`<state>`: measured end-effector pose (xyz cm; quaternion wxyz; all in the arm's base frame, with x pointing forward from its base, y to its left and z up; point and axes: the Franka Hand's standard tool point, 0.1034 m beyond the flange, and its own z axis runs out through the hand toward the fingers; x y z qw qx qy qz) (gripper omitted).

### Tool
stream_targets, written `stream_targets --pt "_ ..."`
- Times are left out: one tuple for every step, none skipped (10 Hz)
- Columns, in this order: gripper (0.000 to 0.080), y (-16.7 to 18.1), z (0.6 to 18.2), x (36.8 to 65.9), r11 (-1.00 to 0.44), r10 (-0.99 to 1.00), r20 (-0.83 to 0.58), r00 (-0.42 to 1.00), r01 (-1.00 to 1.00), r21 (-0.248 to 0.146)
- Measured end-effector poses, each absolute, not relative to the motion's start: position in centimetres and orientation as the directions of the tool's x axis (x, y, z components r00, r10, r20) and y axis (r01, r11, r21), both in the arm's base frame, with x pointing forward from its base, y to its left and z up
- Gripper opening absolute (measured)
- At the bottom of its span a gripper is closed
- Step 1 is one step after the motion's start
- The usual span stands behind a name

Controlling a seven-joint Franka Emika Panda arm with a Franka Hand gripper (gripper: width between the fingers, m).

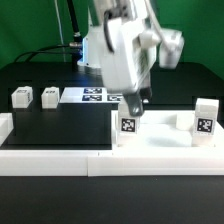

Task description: Assemble square table

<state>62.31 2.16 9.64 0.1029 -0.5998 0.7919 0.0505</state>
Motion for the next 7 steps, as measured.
stream_targets --pt "0.0649 2.4 10.36 61.86 0.272 -0.939 -0.229 -0.255 -0.961 -0.046" --pt "0.0649 2.32 10.04 61.79 0.273 -0.94 -0.227 -0.256 -0.961 -0.042" --pt "0.0649 2.36 9.9 61.77 0.272 -0.94 -0.226 -0.256 -0.962 -0.041" --pt "0.0649 2.36 9.89 61.76 0.272 -0.94 -0.226 -0.256 -0.962 -0.041" --pt "0.0649 2.36 9.86 61.75 0.272 -0.94 -0.225 -0.256 -0.962 -0.04" --pt "0.0649 2.36 9.84 61.74 0.272 -0.94 -0.225 -0.256 -0.962 -0.04" --pt "0.0649 2.36 9.82 61.74 0.272 -0.94 -0.225 -0.256 -0.962 -0.04"
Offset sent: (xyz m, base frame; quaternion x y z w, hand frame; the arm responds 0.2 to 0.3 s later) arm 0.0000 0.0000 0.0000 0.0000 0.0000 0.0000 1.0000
